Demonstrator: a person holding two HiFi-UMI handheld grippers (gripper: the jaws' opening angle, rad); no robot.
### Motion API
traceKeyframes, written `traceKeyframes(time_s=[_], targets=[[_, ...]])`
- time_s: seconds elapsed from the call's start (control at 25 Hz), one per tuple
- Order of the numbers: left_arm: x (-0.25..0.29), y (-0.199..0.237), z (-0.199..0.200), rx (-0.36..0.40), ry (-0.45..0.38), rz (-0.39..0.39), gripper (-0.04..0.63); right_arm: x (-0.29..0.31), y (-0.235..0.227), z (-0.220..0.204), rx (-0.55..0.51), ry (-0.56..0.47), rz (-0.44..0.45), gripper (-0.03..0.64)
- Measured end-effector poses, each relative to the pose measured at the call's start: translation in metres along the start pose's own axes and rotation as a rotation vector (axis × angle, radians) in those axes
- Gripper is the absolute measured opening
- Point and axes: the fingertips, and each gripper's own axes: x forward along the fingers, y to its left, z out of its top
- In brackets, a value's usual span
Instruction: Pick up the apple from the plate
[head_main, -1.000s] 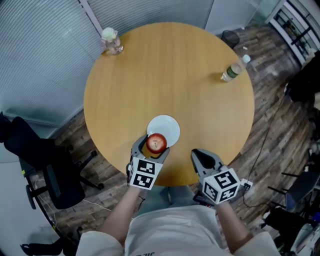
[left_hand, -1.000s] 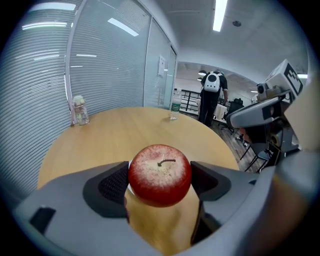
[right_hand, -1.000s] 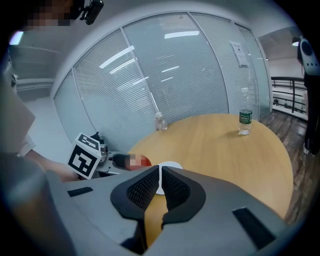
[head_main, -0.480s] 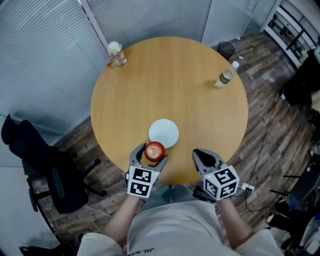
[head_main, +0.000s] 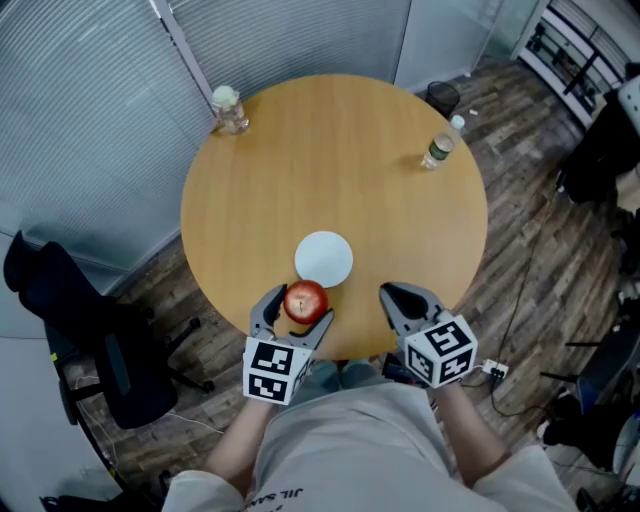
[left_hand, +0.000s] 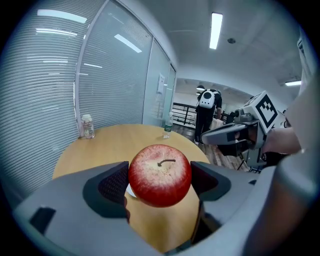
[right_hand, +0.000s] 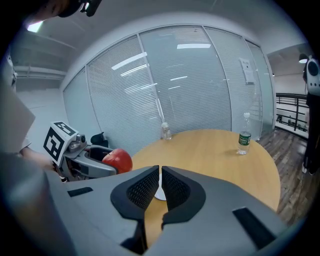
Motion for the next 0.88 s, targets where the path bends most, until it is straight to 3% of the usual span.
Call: traceKeyframes(time_s=[0.88], targets=[[-0.005, -0.002, 0.018, 0.040, -0.025, -0.025, 0.388, 0.005, 0.001, 0.021, -0.017, -0.014, 0.006, 0.037]])
